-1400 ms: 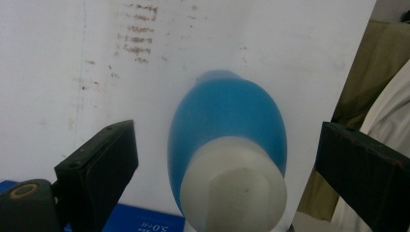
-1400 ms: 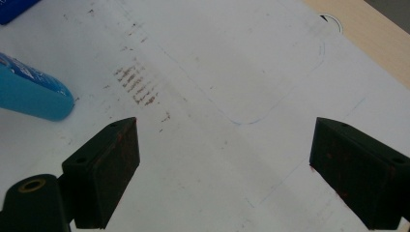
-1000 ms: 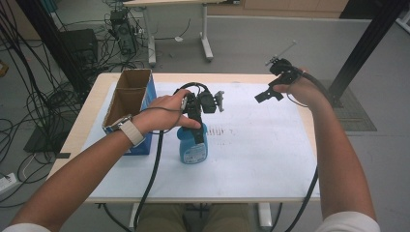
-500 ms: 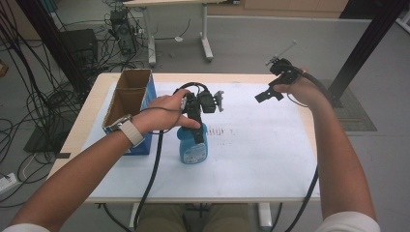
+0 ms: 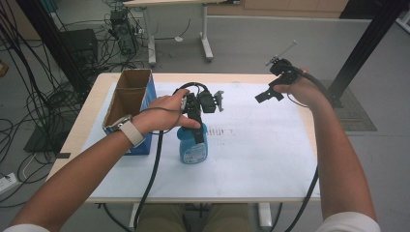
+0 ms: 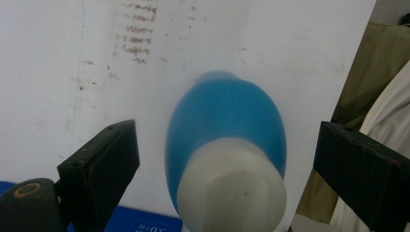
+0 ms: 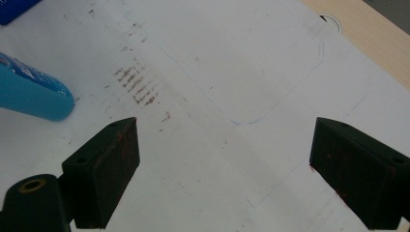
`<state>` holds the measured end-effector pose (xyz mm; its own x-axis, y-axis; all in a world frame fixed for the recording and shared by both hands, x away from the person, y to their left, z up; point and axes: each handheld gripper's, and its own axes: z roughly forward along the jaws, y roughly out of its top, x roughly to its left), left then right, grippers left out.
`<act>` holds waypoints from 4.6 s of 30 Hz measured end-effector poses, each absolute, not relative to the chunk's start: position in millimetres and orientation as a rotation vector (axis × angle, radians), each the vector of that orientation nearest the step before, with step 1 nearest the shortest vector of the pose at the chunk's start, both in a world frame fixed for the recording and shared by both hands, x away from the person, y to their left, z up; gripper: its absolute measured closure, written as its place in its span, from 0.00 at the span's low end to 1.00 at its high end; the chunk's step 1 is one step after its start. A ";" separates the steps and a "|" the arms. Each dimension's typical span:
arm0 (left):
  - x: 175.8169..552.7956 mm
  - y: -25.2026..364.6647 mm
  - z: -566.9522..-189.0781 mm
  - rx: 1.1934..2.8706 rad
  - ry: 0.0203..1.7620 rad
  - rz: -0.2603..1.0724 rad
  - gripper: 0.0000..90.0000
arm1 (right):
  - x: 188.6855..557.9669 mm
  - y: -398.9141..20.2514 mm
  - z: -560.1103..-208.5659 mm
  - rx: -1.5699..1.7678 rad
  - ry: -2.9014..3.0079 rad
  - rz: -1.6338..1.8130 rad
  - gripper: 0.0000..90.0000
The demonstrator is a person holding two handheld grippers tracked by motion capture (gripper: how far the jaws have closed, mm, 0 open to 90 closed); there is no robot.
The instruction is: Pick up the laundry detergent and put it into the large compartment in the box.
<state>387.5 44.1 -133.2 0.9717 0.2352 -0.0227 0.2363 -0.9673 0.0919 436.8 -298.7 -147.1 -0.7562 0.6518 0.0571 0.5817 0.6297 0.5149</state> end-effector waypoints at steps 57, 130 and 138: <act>384.3 42.1 -162.7 3.039 0.340 0.023 0.32 | 433.1 -300.1 -151.6 1.036 2.710 0.806 0.12; 387.0 54.9 -164.4 2.989 0.330 -0.013 0.43 | 432.0 -301.4 -149.9 1.049 2.711 0.798 0.12; 386.8 55.3 -164.5 2.987 0.330 -0.012 0.43 | 432.2 -300.8 -150.1 1.051 2.713 0.795 0.12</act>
